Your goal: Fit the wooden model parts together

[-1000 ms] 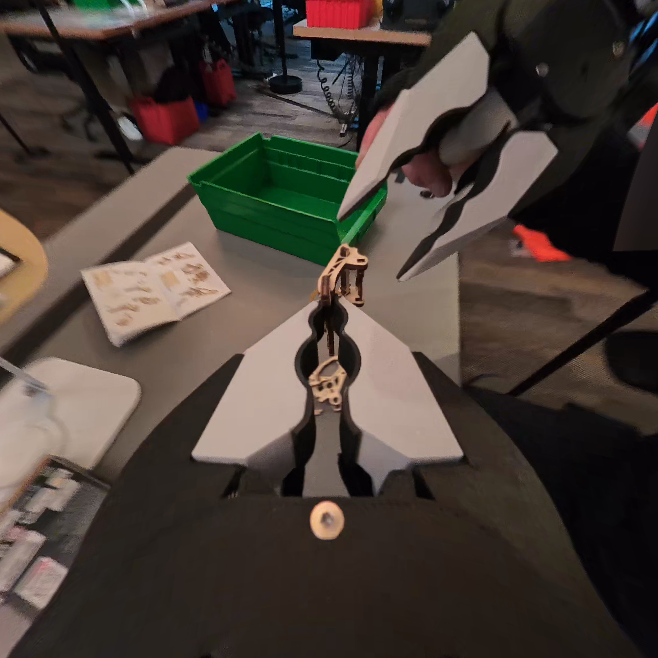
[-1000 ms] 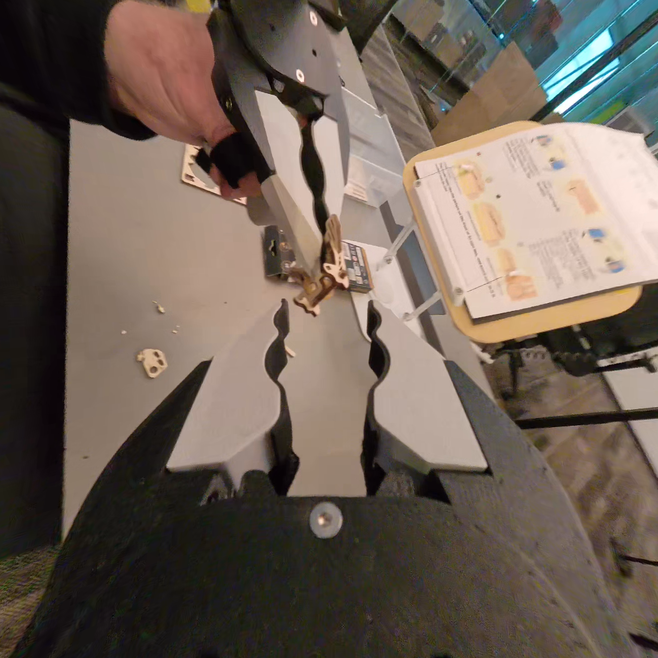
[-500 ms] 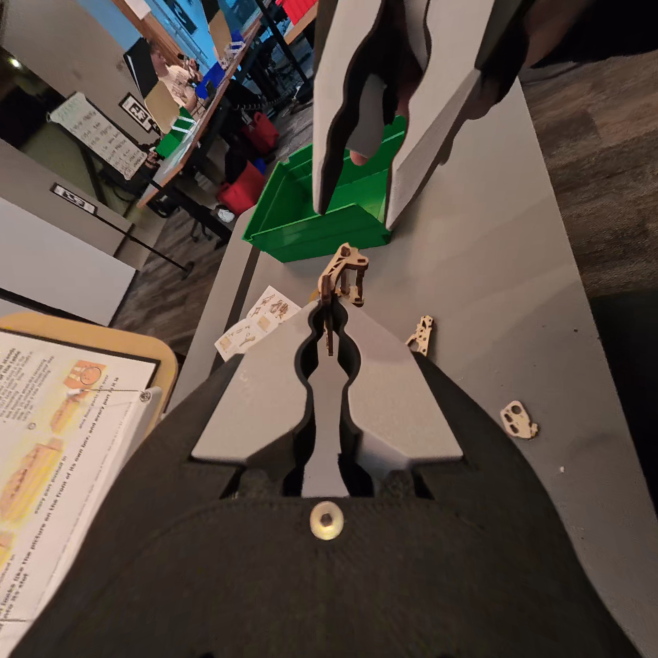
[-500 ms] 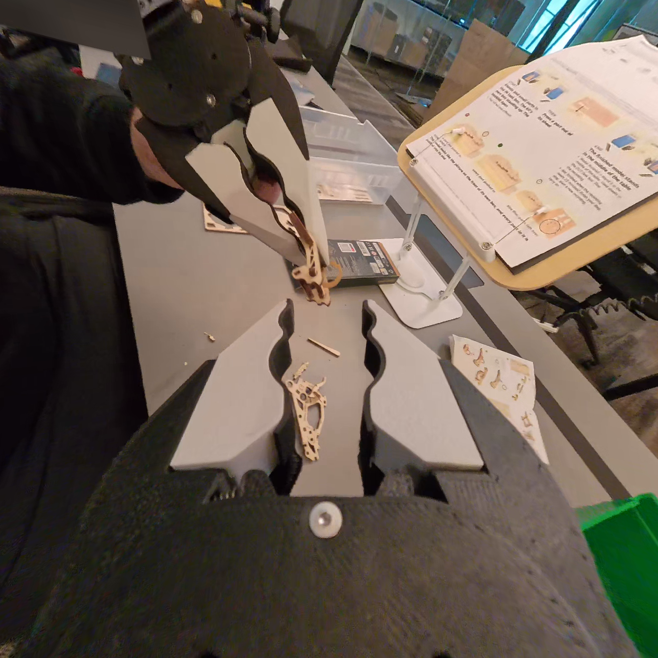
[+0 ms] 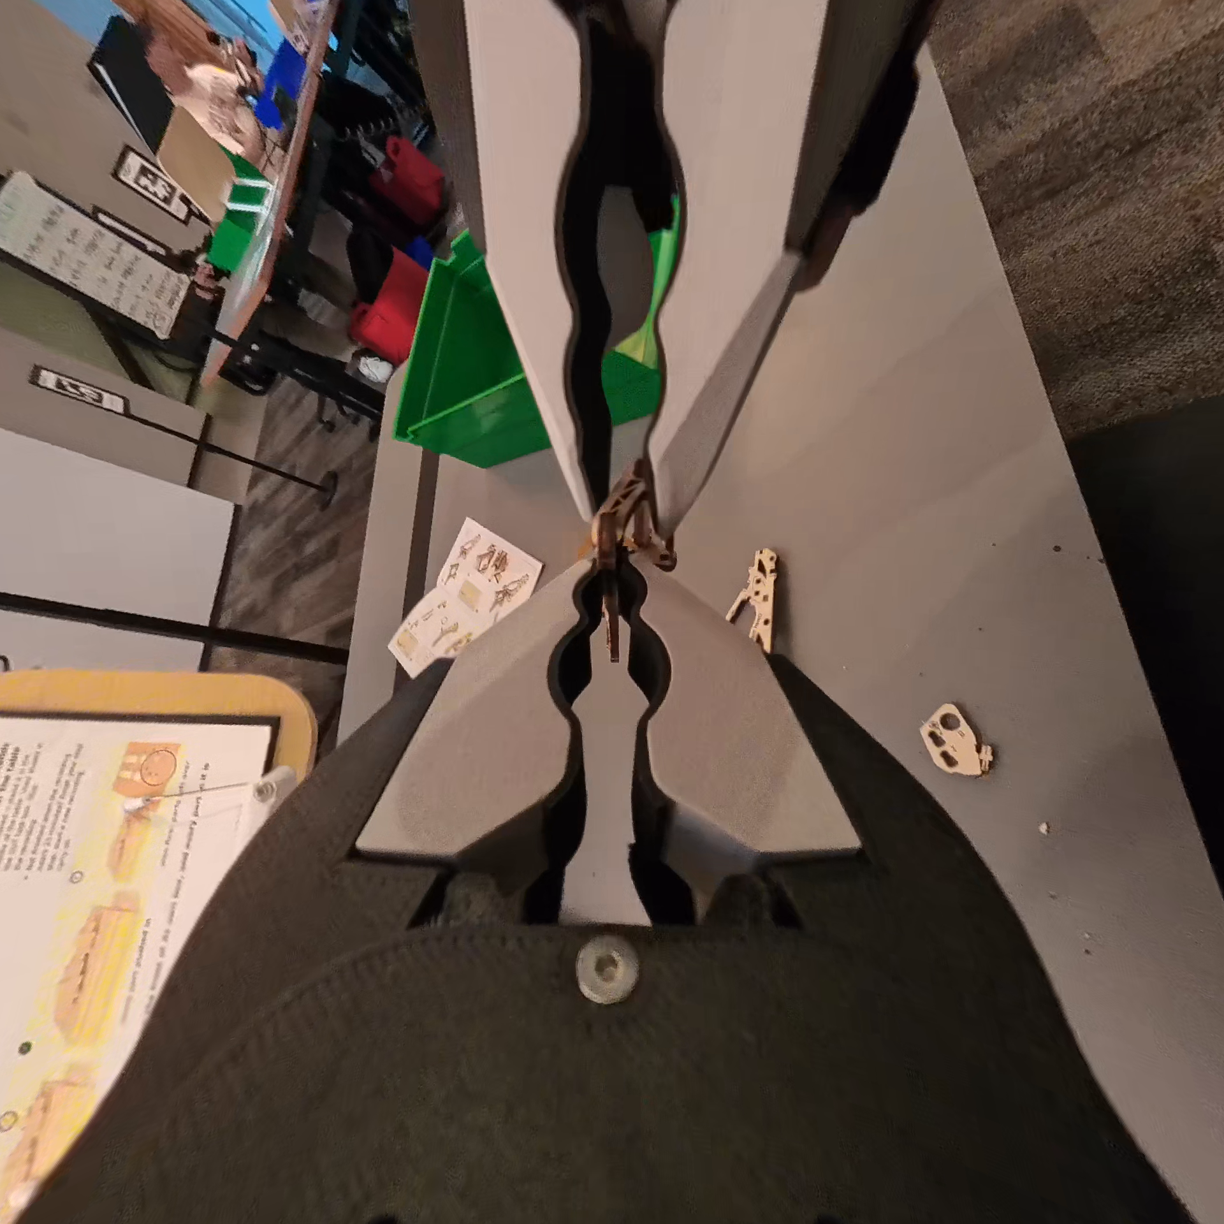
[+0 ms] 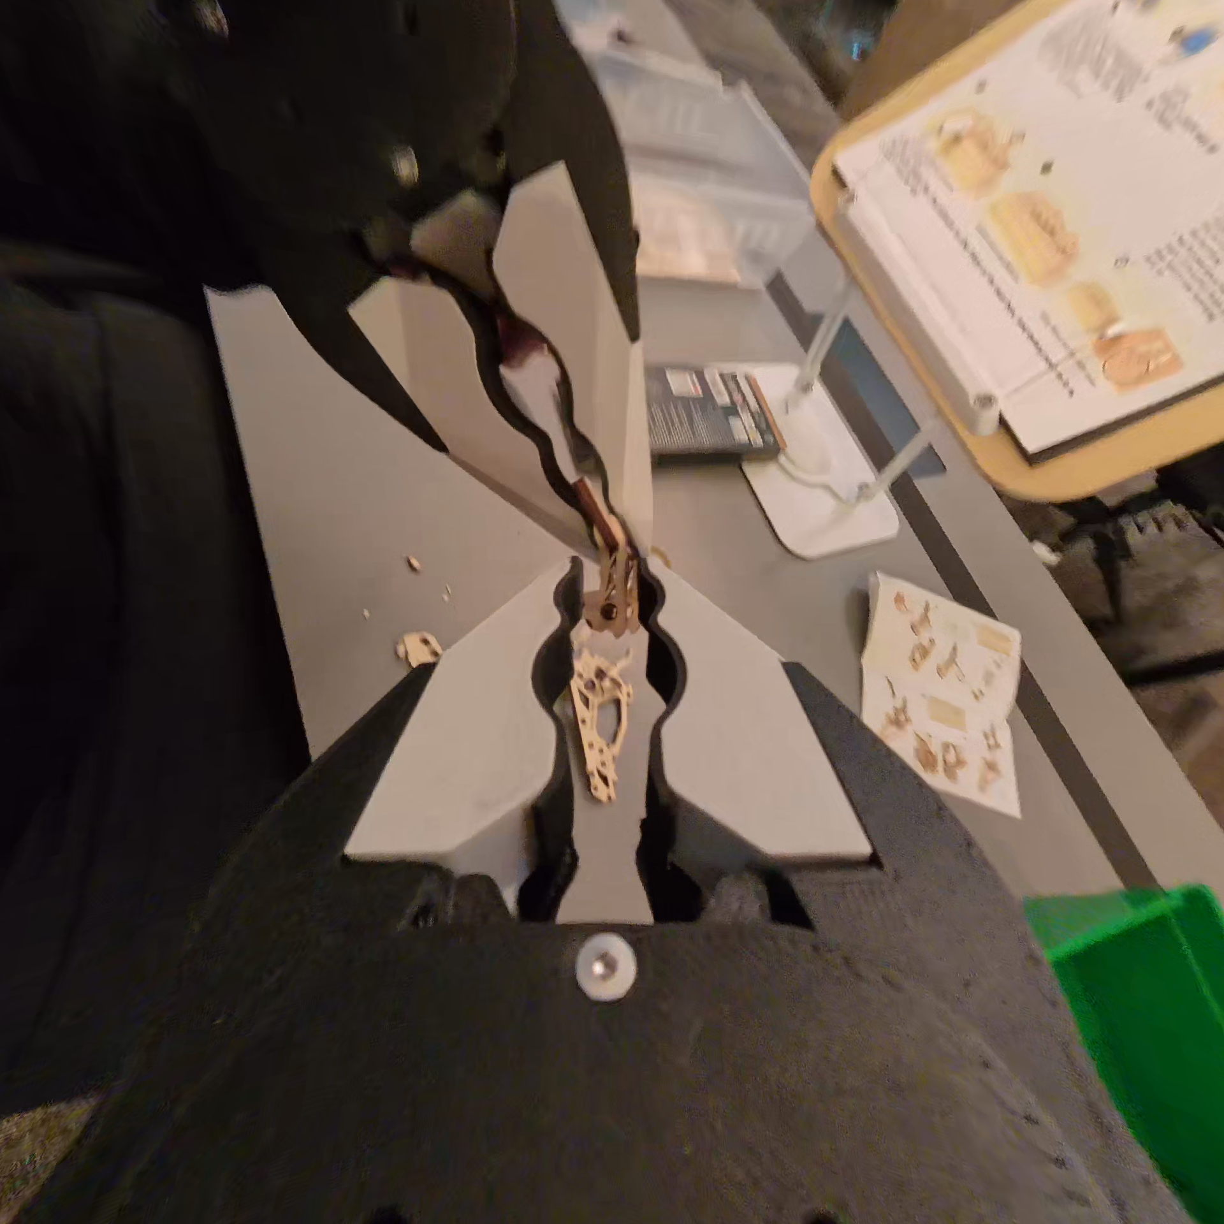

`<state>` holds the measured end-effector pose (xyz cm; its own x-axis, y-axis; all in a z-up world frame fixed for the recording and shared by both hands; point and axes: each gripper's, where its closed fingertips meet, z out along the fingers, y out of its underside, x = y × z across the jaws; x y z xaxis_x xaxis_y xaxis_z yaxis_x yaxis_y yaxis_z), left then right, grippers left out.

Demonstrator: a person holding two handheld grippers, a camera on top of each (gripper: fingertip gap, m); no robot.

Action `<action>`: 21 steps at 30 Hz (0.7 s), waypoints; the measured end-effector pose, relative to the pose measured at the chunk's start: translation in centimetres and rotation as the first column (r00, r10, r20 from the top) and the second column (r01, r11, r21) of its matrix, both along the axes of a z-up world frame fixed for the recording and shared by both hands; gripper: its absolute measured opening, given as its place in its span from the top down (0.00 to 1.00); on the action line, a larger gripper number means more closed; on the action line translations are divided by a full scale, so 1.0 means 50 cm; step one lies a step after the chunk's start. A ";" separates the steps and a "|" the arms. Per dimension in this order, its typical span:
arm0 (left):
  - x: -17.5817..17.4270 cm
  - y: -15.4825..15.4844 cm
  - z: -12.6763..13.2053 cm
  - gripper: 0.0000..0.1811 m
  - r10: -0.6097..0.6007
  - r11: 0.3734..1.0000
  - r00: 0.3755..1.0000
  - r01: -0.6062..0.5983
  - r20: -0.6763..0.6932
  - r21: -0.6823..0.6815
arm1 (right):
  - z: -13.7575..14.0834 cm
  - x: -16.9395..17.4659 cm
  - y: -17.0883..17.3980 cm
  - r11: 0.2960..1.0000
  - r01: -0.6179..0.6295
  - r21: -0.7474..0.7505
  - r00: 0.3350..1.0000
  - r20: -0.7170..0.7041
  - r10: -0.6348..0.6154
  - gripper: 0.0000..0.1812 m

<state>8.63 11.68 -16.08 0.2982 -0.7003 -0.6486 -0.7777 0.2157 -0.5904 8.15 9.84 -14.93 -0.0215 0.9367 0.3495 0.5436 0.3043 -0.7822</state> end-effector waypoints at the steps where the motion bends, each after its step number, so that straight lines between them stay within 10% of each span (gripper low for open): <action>1: 0.005 0.002 0.001 1.00 -0.005 1.000 1.000 0.005 -0.009 0.003 | -0.009 0.002 0.002 1.000 0.012 0.028 0.999 0.029 -0.013 0.93; 9: 0.030 0.029 0.000 0.94 0.025 1.000 0.997 -0.026 -0.067 -0.016 | -0.008 0.028 0.036 0.989 0.125 0.073 0.992 -0.005 -0.125 0.98; 21: 0.049 0.001 0.064 0.75 -0.032 0.971 0.902 0.131 0.431 -0.202 | 0.097 0.073 0.031 0.908 -0.133 -0.398 0.844 -0.525 -0.106 0.98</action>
